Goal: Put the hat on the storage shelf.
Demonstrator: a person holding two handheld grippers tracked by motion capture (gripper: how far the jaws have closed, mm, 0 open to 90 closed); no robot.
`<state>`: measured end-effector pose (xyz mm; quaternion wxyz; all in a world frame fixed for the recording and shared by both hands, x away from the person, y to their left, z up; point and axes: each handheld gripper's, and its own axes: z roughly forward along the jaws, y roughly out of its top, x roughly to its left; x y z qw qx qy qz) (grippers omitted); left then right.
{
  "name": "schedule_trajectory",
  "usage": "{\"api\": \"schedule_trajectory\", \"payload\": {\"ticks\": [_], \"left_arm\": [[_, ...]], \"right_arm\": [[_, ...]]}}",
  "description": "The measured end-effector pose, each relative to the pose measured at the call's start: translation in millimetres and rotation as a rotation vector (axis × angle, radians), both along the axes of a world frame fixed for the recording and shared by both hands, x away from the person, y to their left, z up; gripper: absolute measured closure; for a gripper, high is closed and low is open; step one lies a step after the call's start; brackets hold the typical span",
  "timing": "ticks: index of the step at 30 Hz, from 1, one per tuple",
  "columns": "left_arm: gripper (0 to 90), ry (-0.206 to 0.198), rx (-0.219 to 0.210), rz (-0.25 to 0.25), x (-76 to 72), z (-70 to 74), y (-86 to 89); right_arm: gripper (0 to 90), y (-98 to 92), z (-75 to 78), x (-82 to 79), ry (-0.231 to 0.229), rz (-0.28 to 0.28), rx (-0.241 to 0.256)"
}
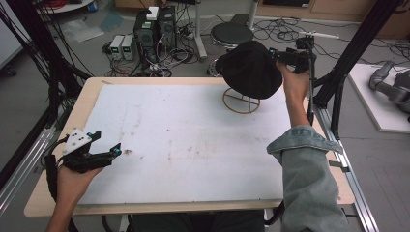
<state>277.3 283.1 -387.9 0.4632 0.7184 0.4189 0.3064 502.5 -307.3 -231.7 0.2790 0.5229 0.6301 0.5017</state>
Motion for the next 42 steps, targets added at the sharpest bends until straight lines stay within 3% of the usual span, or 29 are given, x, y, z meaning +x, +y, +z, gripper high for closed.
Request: {"api": "schedule_trajectory", "payload": {"ticks": [18,21,23,32,42], "left_arm": [[18.4,-0.002,0.003,-0.017,2.4,0.8,-5.3],[18.4,-0.003,0.001,-0.018,2.5,0.9,-5.0],[18.4,-0.003,0.002,-0.017,2.5,1.2,-5.1],[18.4,-0.005,0.001,-0.022,3.4,1.2,-8.0],[18.4,-0.001,0.004,-0.026,5.3,0.1,-11.3]], "right_arm": [[26.2,-8.7,26.2,-47.3,-0.002,0.026,-0.004],[26.7,-7.2,27.8,-61.2,-0.057,0.015,-0.014],[24.9,-6.6,26.8,-69.6,-0.052,0.032,-0.017],[17.5,-11.4,9.4,-117.0,-0.209,0.035,0.008],[12.3,-10.3,-19.1,-161.3,-0.296,0.025,-0.008]]}}
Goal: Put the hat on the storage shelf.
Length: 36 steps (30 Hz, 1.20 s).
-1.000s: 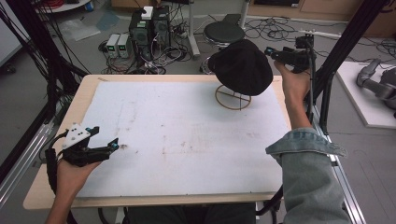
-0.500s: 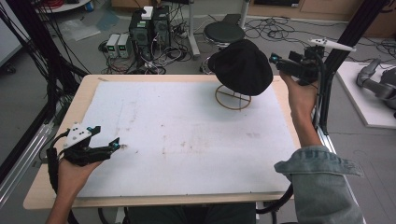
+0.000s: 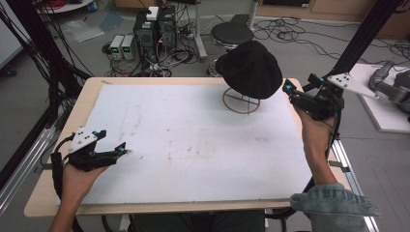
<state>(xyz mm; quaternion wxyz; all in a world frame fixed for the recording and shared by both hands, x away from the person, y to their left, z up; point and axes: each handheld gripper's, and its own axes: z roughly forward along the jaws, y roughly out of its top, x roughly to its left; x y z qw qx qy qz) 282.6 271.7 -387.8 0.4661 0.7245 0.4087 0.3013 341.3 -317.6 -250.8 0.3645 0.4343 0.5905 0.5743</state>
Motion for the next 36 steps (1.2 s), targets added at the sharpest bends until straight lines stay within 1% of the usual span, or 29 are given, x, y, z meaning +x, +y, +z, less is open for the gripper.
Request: {"api": "schedule_trajectory", "payload": {"ticks": [2,4,5,8,9,11,13,15,16,18,19,20,22,23,26,27,29,30,33,36], "left_arm": [[18.4,0.001,0.0,-0.003,0.3,-0.4,-0.5],[18.4,0.002,0.0,-0.001,0.5,-0.4,-0.6],[18.4,0.001,-0.001,-0.001,0.5,-0.3,-0.6],[18.4,0.006,-0.002,-0.002,1.9,-1.3,-0.7],[18.4,0.006,0.0,-0.004,2.2,-1.9,-0.9],[18.4,0.01,0.004,-0.004,2.4,-3.3,-1.0],[18.4,0.008,0.003,0.0,2.0,-4.5,-1.4],[18.4,0.004,0.01,0.005,1.4,-4.7,-0.7],[18.4,0.002,0.007,0.01,0.9,-4.7,-0.8],[18.4,-0.006,0.006,0.015,0.2,-4.8,-0.4],[18.3,-0.007,0.008,0.016,-0.2,-4.8,-0.1],[18.4,-0.007,0.009,0.017,-0.6,-4.7,0.3],[18.3,-0.013,0.004,0.022,-1.1,-5.1,0.5],[18.3,-0.011,0.012,0.022,-1.4,-5.0,1.5],[18.3,-0.013,0.008,0.028,-1.5,-5.7,1.8],[18.2,-0.016,0.012,0.032,-1.5,-6.5,2.3],[18.1,-0.02,0.013,0.036,-1.5,-7.3,2.7],[18.1,-0.02,0.01,0.041,-1.4,-7.8,2.6],[18.1,-0.02,0.011,0.043,-1.1,-8.9,3.4],[18.1,-0.019,0.01,0.045,-0.7,-9.9,3.6]], "right_arm": [[12.3,0.8,-6.8,-6.3,-0.016,-0.005,0.003],[12.3,1.5,-16.9,-14.1,-0.053,-0.011,0.006],[12.3,1.7,-19.9,-16.3,-0.057,-0.015,0.008],[11.9,2.1,-33.1,-23.7,-0.042,0.009,0.028],[11.7,2.7,-38.6,-26.4,-0.048,0.014,0.022],[11.7,5.3,-46.6,-31.9,-0.038,0.019,0.013],[11.7,8.0,-53.5,-35.9,-0.04,0.029,0.004],[11.7,12.1,-63.2,-40.6,-0.044,0.042,-0.02],[11.7,14.1,-67.2,-42.4,-0.035,0.043,-0.028],[11.7,16.1,-74.6,-44.6,-0.035,0.05,-0.044],[11.7,17.3,-78.6,-45.8,-0.028,0.051,-0.045],[11.7,18.1,-82.5,-46.7,-0.016,0.053,-0.036],[11.7,18.1,-90.6,-48.0,-0.009,0.055,-0.032],[11.7,18.1,-93.5,-48.5,-0.003,0.054,-0.032],[11.7,17.5,-97.8,-49.1,0.003,0.052,-0.028],[11.7,16.6,-102.8,-50.0,0.0,0.047,-0.037],[11.7,16.9,-105.8,-50.7,0.007,0.047,-0.031],[11.7,16.4,-107.6,-50.6,0.006,0.048,-0.035],[11.7,17.2,-113.4,-51.9,0.018,0.048,-0.027],[11.7,18.7,-121.1,-52.5,0.034,0.049,-0.034]]}}
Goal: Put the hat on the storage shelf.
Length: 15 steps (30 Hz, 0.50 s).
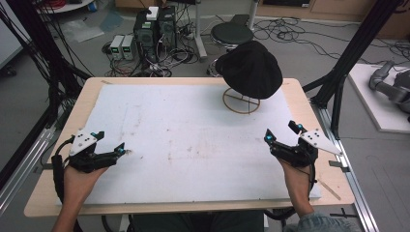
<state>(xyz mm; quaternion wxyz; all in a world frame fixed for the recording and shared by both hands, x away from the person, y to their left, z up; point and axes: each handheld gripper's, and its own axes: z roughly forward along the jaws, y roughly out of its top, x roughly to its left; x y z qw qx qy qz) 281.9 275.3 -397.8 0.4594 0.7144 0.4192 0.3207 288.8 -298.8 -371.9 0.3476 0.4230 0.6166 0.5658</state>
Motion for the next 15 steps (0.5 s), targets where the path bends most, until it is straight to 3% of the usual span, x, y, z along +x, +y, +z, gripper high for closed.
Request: {"api": "schedule_trajectory", "payload": {"ticks": [7,15], "left_arm": [[18.1,0.003,0.0,0.001,0.6,-1.1,-0.3],[18.0,0.004,0.003,0.001,0.9,-2.0,0.4]], "right_arm": [[11.7,4.6,-14.4,1.7,0.046,0.018,-0.022],[11.7,6.3,-15.0,1.4,0.04,0.023,-0.032]]}}
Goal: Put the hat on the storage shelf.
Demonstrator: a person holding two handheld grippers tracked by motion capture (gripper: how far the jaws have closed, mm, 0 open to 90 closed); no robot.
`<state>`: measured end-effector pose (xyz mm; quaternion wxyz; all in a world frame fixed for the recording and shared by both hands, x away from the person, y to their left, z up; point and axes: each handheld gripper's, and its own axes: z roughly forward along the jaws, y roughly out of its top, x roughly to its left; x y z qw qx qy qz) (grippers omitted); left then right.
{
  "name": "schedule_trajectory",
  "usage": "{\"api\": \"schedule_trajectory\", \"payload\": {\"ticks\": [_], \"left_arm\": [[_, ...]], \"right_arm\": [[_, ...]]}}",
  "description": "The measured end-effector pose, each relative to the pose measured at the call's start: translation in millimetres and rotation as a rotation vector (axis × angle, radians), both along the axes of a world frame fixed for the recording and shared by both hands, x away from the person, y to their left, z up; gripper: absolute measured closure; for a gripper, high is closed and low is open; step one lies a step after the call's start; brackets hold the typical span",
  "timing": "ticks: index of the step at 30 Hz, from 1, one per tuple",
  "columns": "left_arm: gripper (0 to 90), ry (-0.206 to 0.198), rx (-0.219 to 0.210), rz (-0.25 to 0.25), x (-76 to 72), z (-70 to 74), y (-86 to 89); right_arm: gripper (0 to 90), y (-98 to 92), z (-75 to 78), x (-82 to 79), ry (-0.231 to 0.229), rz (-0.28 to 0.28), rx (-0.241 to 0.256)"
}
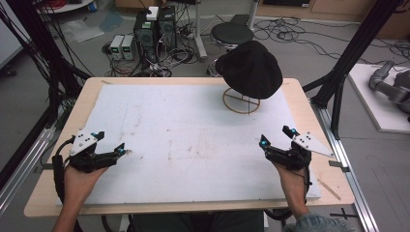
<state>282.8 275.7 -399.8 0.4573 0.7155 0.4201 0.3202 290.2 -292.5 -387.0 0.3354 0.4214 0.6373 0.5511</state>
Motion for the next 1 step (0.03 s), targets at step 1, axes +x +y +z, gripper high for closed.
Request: {"api": "schedule_trajectory", "payload": {"ticks": [1], "left_arm": [[18.0,0.0,0.0,0.0,0.0,0.0,0.0]], "right_arm": [[11.7,0.2,-0.1,0.1,0.002,0.001,0.0]]}}
